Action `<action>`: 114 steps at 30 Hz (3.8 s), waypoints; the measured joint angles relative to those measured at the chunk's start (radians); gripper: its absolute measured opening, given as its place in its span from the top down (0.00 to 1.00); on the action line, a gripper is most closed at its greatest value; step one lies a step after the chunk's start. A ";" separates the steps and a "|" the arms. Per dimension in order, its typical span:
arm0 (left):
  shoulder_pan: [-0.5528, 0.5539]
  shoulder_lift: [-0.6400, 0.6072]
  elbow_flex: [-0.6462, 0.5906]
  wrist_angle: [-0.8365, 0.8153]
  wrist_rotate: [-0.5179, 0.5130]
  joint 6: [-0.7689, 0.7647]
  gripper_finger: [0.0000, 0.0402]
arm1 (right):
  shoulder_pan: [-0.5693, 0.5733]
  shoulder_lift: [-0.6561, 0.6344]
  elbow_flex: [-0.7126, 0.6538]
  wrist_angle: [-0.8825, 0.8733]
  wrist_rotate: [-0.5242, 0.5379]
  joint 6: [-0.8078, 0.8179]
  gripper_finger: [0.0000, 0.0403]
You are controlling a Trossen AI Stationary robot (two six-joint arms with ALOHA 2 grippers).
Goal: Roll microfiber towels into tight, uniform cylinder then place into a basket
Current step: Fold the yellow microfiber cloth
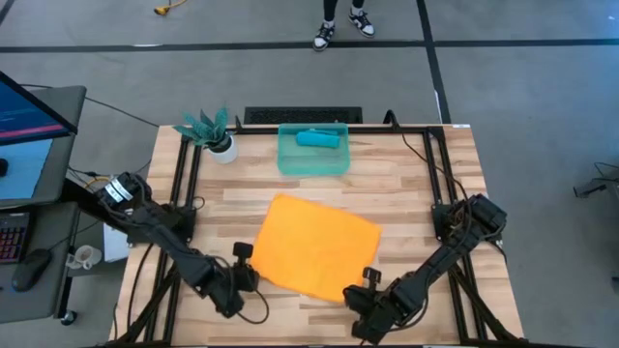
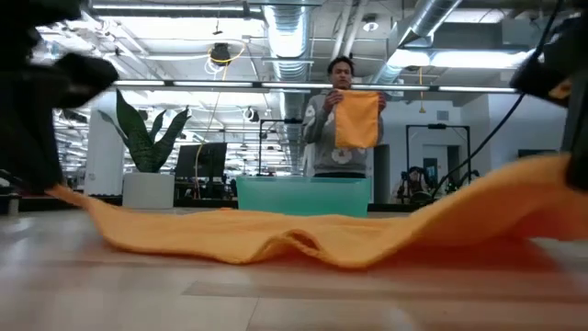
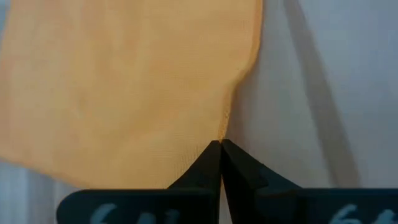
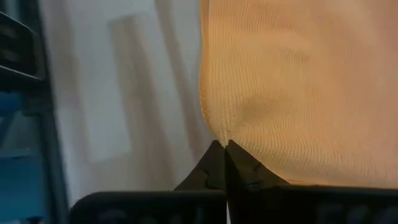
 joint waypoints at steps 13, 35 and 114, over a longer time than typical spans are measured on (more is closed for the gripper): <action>-0.110 -0.003 0.228 -0.373 -0.135 -0.140 1.00 | 0.066 -0.003 0.119 -0.004 0.042 0.000 0.99; -0.036 -0.002 0.313 -0.725 -0.363 -0.361 1.00 | 0.044 -0.006 0.191 -0.342 0.080 0.112 0.99; 0.364 0.002 0.165 -0.327 -0.166 -0.063 0.73 | -0.143 -0.007 0.004 -0.360 -0.020 0.422 0.59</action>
